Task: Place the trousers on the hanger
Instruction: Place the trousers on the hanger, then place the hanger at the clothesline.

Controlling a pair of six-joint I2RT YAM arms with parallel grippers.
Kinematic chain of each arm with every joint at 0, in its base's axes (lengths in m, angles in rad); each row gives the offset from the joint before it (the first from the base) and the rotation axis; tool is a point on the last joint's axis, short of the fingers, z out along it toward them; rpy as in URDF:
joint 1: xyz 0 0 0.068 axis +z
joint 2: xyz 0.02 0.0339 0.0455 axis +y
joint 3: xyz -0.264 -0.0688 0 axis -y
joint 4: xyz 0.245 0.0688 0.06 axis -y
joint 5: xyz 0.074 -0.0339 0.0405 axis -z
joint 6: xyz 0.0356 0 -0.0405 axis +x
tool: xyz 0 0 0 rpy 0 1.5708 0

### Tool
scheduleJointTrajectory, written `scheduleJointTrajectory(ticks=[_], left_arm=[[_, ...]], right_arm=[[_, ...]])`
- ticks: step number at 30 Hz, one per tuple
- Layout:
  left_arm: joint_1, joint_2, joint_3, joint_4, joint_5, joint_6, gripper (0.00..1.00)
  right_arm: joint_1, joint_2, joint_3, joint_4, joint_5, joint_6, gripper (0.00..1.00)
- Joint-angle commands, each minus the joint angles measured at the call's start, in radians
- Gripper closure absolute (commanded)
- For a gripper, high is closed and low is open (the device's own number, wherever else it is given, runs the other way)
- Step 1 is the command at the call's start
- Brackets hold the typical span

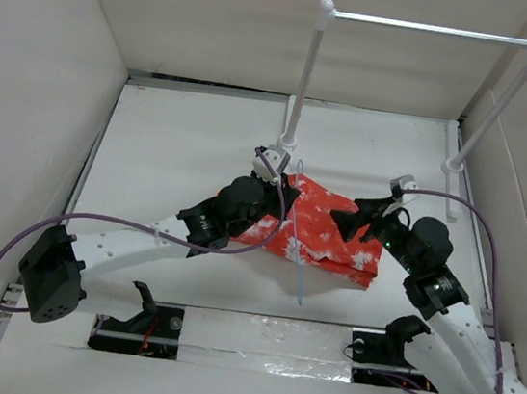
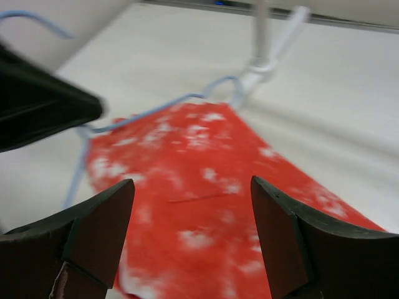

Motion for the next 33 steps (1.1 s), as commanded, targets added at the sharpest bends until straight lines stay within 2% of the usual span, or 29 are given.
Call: scheduleJointTrajectory(ticks=[1, 4, 8, 10, 11, 12, 14, 15, 20, 27, 28, 29, 30, 31, 33], left_arm=[[-0.006, -0.034, 0.073, 0.081, 0.042, -0.031, 1.00], [-0.006, -0.027, 0.093, 0.070, 0.053, -0.028, 1.00], [-0.006, -0.017, 0.118, 0.065, 0.054, -0.017, 1.00], [-0.006, -0.017, 0.124, 0.074, 0.060, -0.017, 1.00], [-0.006, -0.017, 0.127, 0.077, 0.064, -0.017, 1.00], [-0.006, -0.014, 0.128, 0.082, 0.071, -0.019, 1.00], [-0.006, -0.008, 0.135, 0.088, 0.079, -0.019, 1.00], [-0.006, -0.001, 0.138, 0.090, 0.082, -0.020, 1.00], [-0.006, 0.009, 0.150, 0.116, 0.106, -0.033, 1.00], [-0.006, 0.027, 0.205, 0.150, 0.166, -0.048, 1.00], [-0.006, 0.030, 0.217, 0.156, 0.174, -0.051, 0.98], [-0.006, 0.032, 0.225, 0.162, 0.180, -0.053, 0.92], [-0.006, 0.035, 0.231, 0.168, 0.197, -0.053, 0.85], [-0.006, 0.035, 0.251, 0.173, 0.202, -0.051, 0.71], [-0.006, 0.030, 0.268, 0.170, 0.205, -0.048, 0.60]], right_arm=[[0.204, 0.028, 0.005, 0.105, 0.068, 0.106, 0.19], [0.374, 0.079, 0.008, 0.165, 0.167, 0.160, 0.19], [0.490, 0.145, 0.010, 0.234, 0.243, 0.221, 0.20], [0.511, 0.191, 0.011, 0.252, 0.273, 0.227, 0.25], [0.511, 0.203, 0.008, 0.259, 0.277, 0.234, 0.28], [0.511, 0.215, 0.001, 0.269, 0.270, 0.249, 0.41], [0.511, 0.238, -0.015, 0.329, 0.255, 0.264, 0.49], [0.511, 0.244, -0.021, 0.347, 0.255, 0.279, 0.64], [0.521, 0.258, -0.025, 0.397, 0.215, 0.304, 0.99], [0.521, 0.248, -0.054, 0.499, 0.211, 0.352, 1.00], [0.521, 0.246, -0.064, 0.565, 0.217, 0.364, 1.00], [0.521, 0.243, -0.074, 0.594, 0.218, 0.378, 1.00], [0.505, 0.238, -0.082, 0.617, 0.211, 0.411, 1.00], [0.496, 0.237, -0.082, 0.657, 0.201, 0.425, 1.00], [0.469, 0.234, -0.082, 0.697, 0.180, 0.473, 1.00]])
